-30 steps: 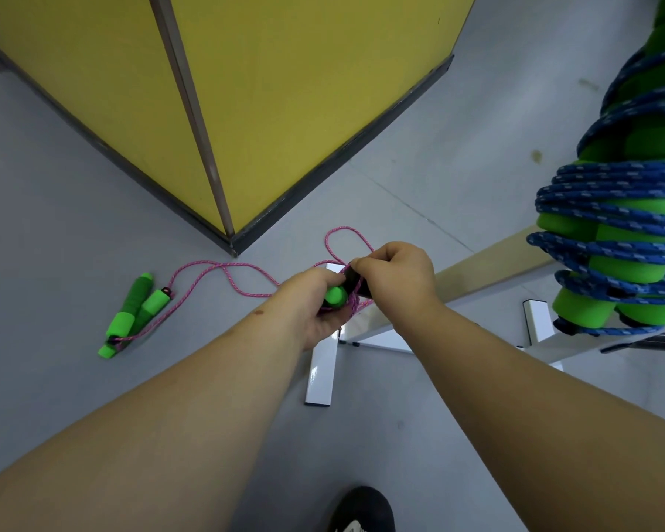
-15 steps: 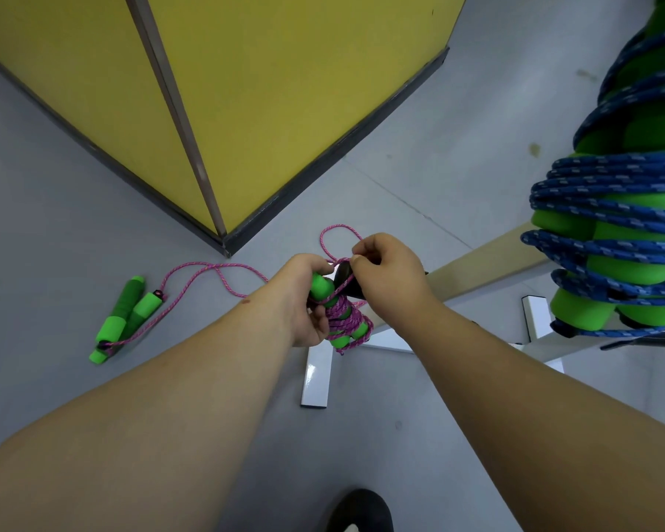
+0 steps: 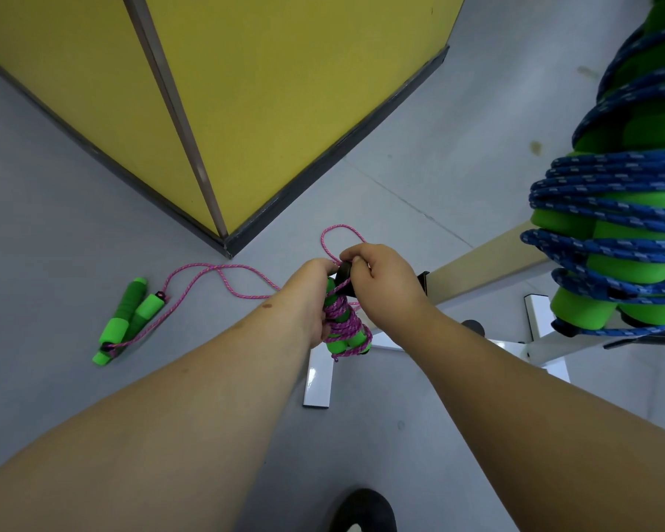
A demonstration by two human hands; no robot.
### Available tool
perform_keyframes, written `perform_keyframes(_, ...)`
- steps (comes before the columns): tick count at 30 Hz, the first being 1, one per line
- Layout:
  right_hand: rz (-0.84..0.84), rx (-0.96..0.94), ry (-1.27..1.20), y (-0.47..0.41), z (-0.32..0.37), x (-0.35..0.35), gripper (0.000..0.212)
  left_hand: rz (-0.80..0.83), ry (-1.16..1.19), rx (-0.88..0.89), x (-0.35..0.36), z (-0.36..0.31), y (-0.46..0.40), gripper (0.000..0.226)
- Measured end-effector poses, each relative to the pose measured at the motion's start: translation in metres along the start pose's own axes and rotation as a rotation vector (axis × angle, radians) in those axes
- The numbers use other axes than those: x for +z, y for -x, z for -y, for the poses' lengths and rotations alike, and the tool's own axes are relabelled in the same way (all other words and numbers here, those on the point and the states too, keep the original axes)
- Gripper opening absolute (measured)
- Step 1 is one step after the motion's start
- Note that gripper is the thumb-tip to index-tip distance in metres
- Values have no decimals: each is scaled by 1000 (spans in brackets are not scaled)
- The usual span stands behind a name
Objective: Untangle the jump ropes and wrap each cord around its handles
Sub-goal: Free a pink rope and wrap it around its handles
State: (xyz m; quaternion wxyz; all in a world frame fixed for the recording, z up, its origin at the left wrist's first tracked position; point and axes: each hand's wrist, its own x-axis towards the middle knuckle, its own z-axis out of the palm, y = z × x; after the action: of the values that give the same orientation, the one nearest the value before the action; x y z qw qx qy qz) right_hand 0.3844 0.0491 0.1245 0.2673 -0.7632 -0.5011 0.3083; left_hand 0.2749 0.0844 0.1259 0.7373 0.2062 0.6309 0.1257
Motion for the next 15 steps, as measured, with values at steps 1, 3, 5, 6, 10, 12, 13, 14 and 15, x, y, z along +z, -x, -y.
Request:
perform_keyframes(1,7,-21,42,0,-1,0,36,20,10,35,-1,4,-1,33)
perform_keyframes(3,23,-46,98,-1,-2,-1,36,28,17,68,-2,10,-5,30)
perform_keyframes(5,43,-61,148,0,-2,-2,37,47,21,69,-2,13,-11,28)
perform_keyframes(6,54,-66,170,0,-2,-3,37,49,43,69,0,14,-12,30)
perform_keyframes(10,95,-87,208,0,-1,-6,35,-53,156,143,11,24,-42,55)
perform_keyframes(12,122,-102,223,-1,-4,-8,35,-90,219,231,15,26,-33,38)
perform_keyframes(13,135,-110,225,-1,-6,-8,36,-76,259,267,16,27,-27,30)
perform_keyframes(14,147,-115,220,-1,-8,-9,37,-55,277,286,16,29,-25,30)
perform_keyframes(15,156,-118,208,-1,-9,-9,40,-33,271,304,15,32,-22,40)
